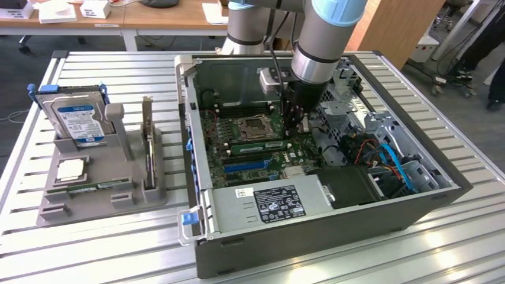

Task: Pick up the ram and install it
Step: 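Press down the ram until it locks into place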

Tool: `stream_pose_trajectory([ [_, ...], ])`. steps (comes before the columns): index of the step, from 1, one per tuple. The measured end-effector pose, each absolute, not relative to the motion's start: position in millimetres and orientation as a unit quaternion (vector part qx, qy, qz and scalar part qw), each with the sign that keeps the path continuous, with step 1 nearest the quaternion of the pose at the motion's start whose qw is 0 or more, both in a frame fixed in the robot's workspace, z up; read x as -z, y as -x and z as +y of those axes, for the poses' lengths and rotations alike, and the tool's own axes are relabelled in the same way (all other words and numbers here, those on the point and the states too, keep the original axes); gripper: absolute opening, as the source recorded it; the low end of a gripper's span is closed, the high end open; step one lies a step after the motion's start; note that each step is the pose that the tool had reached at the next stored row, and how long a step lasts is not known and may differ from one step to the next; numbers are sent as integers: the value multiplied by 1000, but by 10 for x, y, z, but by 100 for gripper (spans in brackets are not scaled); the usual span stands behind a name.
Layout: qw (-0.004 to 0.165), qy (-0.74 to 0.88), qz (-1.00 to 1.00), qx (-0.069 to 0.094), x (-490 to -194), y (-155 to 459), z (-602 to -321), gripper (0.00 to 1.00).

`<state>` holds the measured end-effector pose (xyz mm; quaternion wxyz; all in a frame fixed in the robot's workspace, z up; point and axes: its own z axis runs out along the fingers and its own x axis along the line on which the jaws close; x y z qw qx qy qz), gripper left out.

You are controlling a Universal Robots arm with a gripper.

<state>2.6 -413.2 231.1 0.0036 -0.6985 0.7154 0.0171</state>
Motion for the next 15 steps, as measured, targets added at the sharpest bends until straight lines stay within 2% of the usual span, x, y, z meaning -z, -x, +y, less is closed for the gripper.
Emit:
stream_pose_trajectory([
  [15, 4, 698, 715, -17, -2297, -26, -4138, 10],
])
